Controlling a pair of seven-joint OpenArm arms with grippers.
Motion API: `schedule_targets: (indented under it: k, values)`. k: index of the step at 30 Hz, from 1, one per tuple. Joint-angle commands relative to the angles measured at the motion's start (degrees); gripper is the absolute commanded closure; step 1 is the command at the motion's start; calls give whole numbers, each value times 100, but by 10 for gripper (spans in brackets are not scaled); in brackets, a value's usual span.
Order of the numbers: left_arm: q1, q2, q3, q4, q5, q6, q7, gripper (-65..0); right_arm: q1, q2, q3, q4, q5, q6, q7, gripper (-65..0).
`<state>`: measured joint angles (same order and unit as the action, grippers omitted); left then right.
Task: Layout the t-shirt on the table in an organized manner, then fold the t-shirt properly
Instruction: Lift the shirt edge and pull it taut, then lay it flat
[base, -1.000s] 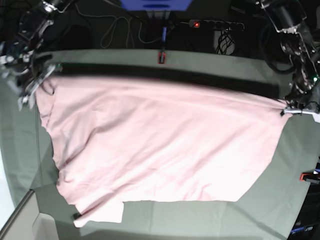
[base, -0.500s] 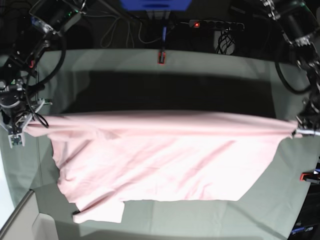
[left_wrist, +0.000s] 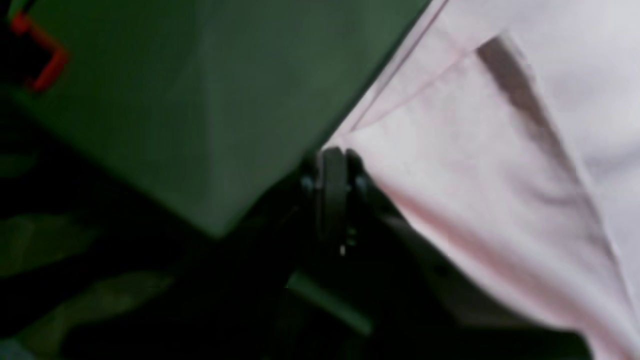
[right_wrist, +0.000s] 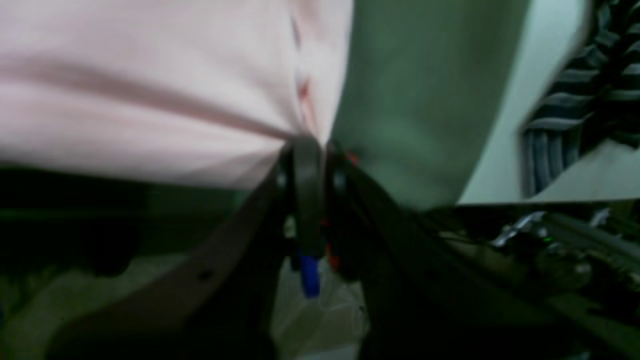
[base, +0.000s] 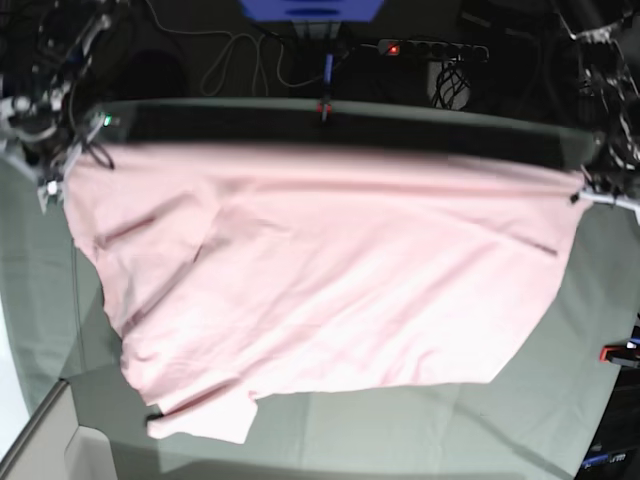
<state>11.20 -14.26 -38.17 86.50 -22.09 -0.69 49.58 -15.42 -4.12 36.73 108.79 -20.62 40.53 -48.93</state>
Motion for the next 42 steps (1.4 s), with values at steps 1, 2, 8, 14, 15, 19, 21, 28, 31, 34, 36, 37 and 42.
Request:
schedule_targets:
  k: [1,2,8,14,15,19,21,28,31,34,36,37,42]
  values:
    - [-8,-125,-55,93,59,47,-145,0,-36,47,24,97,-17,-53,18,0]
    - [62,-125,-55,93,59,47,-145,0,-133,38,15,97,-8,-53,0,0]
    - [168,-117,-46,-496,59,47,-145,0,-291,-137,41,-132,1,-53,62,0]
    - [238,-134,-46,-953,59,47,-330,0,-256,-111,41,-818,1,-53,264,0]
    - [291,-125,-46,-962,59,47,-453,0,-256,-111,41,-879,1,-53,405,0]
    - [388,-125,-38,-997,24,47,-725,0,-256,-111,41,-1055,1,-53,554,0]
    - [388,-117,-38,-980,15,47,-725,0,-256,-111,41,-1046,1,-53,554,0]
    - [396,-46,-46,-988,15,64,-716,0,-247,-111,296,-1011,1,-53,581,0]
    - [370,-46,-46,-1006,42,82,-716,0,-256,-67,331,-1011,1,-53,581,0]
    - [326,-46,-46,-1006,15,91,-567,-9,-273,-32,340,-1011,1,-53,581,0]
    - [256,-46,-46,-1006,15,91,-356,-43,-291,-32,340,-1011,1,-53,581,0]
    - [185,-46,-46,-1006,24,91,-286,-66,-291,-32,340,-1011,1,-53,581,0]
    - [150,-46,-46,-944,15,91,-215,-141,-309,-32,331,-1011,1,-53,581,0]
